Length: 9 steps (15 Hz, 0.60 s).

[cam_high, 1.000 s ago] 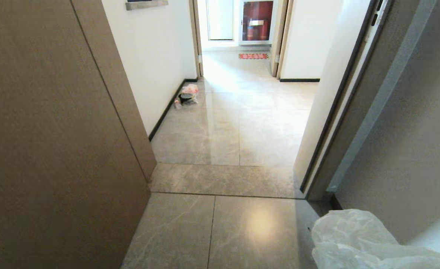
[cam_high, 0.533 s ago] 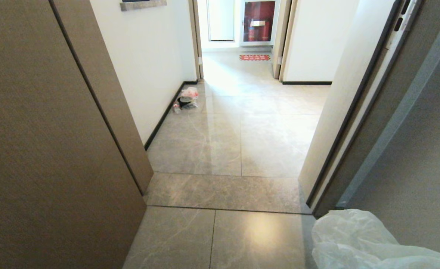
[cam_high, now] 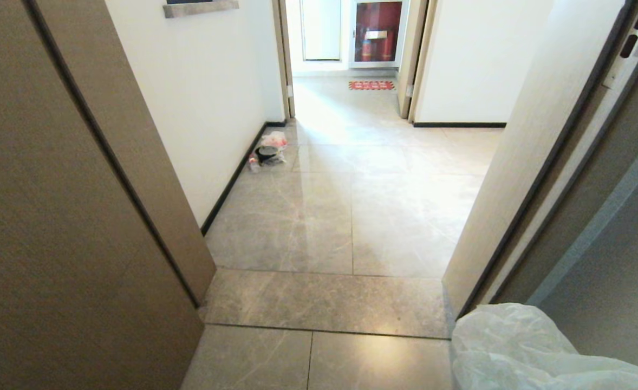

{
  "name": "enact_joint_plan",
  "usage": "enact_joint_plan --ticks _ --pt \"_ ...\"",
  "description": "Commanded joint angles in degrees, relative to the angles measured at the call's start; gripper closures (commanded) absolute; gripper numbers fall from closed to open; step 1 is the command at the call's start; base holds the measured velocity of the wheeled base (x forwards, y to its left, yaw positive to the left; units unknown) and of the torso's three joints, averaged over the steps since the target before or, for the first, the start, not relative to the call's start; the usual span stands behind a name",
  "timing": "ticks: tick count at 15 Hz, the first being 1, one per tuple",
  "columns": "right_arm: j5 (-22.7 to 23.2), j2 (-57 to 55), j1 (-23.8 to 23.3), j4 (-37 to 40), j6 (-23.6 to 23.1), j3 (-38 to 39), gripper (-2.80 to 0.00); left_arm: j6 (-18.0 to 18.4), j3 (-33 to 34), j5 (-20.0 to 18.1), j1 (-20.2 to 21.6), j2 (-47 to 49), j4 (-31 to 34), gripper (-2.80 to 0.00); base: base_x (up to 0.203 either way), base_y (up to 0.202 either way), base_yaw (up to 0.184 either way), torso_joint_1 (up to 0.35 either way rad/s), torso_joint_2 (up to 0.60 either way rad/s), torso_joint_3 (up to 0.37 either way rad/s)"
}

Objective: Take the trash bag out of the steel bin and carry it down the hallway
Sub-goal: Put the trash bag at the door

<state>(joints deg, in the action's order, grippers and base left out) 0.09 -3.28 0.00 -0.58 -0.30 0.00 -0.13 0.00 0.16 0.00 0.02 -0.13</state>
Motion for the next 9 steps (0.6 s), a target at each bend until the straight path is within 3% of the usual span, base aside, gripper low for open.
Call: enact_joint_plan --ticks 1,9 --pt "0.0 -0.1 0.0 0.0 0.0 0.1 0.0 0.0 0.1 0.0 0.0 -0.1 0.0 0.0 0.191 0.0 0.001 0.004 0.0 0.001" --pt "0.0 -0.1 0.0 0.0 0.0 0.1 0.0 0.0 0.1 -0.1 0.0 -0.1 0.0 0.0 0.193 0.0 0.0 0.003 0.0 0.002"
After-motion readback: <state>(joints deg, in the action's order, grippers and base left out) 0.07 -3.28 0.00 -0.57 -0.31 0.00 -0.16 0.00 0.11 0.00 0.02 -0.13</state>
